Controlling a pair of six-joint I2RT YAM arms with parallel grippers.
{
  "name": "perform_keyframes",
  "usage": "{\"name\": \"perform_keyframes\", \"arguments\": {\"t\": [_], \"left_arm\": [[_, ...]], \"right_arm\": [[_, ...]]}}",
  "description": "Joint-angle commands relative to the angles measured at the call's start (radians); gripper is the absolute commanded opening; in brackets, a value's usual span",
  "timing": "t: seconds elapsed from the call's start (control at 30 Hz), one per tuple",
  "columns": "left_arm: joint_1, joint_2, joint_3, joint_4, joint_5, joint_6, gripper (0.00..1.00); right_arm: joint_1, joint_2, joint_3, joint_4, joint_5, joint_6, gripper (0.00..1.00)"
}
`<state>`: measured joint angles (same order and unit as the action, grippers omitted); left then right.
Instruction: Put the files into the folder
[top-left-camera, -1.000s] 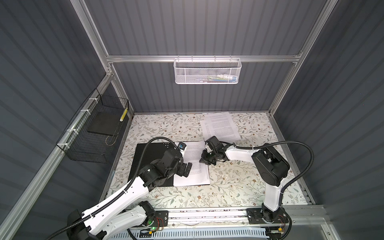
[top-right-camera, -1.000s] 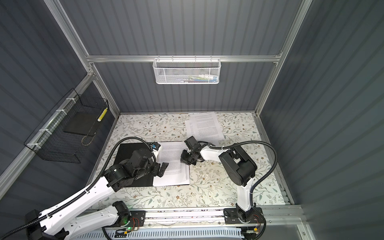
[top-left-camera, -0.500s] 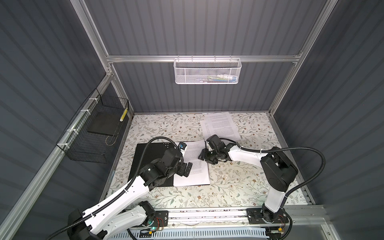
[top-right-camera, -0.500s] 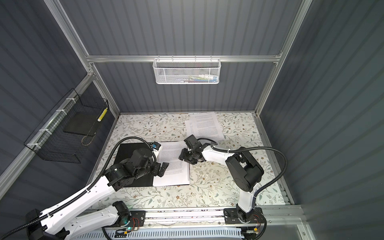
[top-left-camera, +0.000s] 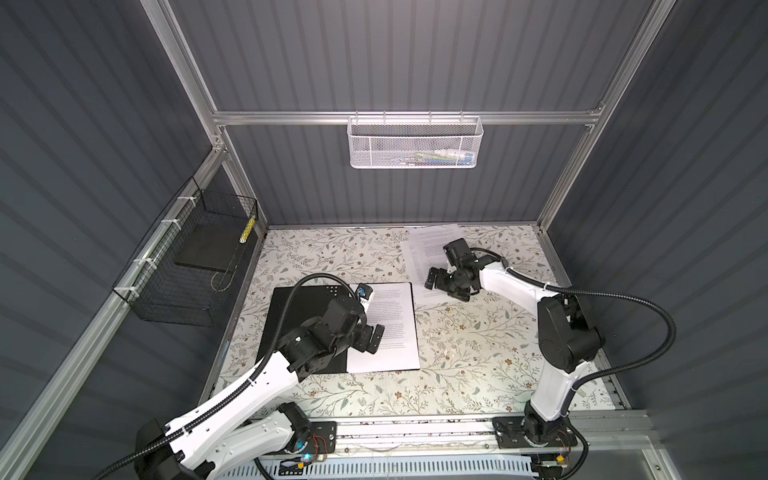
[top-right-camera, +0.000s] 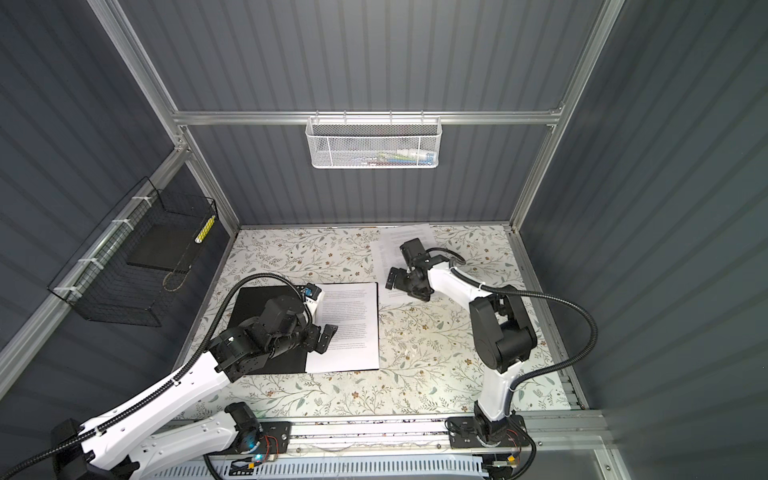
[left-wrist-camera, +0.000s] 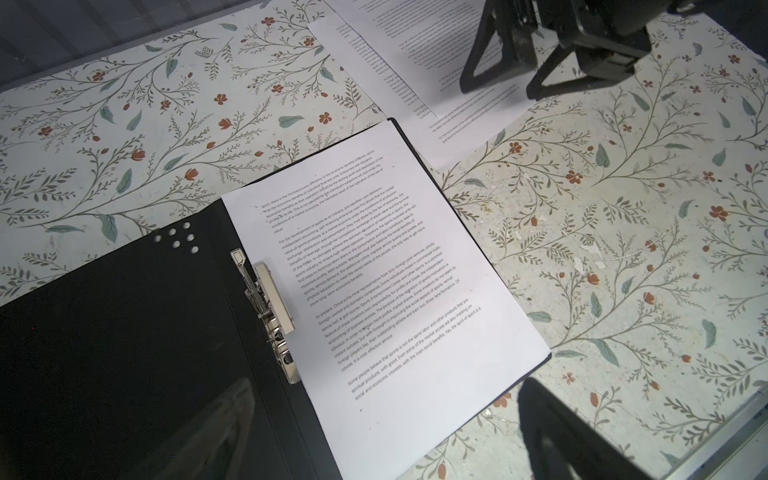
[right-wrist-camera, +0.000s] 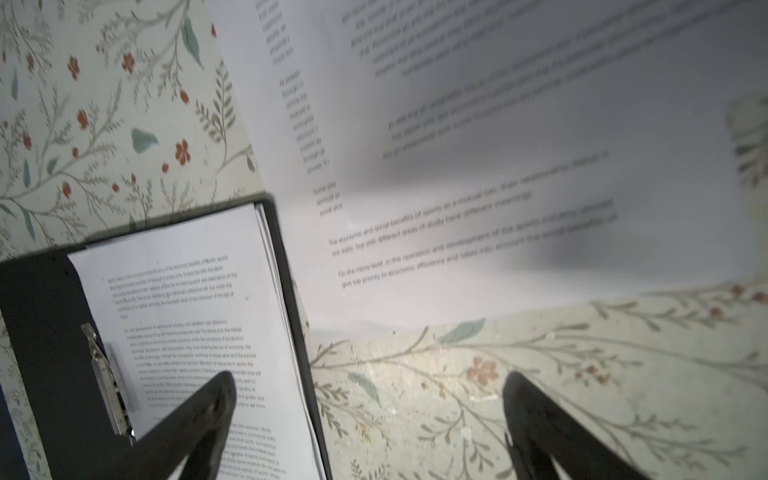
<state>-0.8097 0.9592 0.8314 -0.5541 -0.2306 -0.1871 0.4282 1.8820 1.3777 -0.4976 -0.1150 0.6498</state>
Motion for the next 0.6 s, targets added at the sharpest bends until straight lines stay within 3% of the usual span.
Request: {"name": "perform_keyframes", "arguments": {"t": [0.0, 0.23, 0.57], "left_arm": [[0.008, 0.004, 0.029, -0.007, 0.014, -0.003, 1.00], [0.008, 0.004, 0.028, -0.007, 0.011, -0.004, 1.00], [0.009, -0.001, 0.030, -0.004, 0.014, -0.003, 1.00]], "right_arm": [[-0.018, 0.085, 0.074, -0.065, -0.020, -0.070, 0.99], [-0.077, 0.210, 0.197, -0.084, -0.118, -0.066, 0.99], [-0.111, 0.219, 0.119, -0.075, -0.176, 0.011, 0.99]]}}
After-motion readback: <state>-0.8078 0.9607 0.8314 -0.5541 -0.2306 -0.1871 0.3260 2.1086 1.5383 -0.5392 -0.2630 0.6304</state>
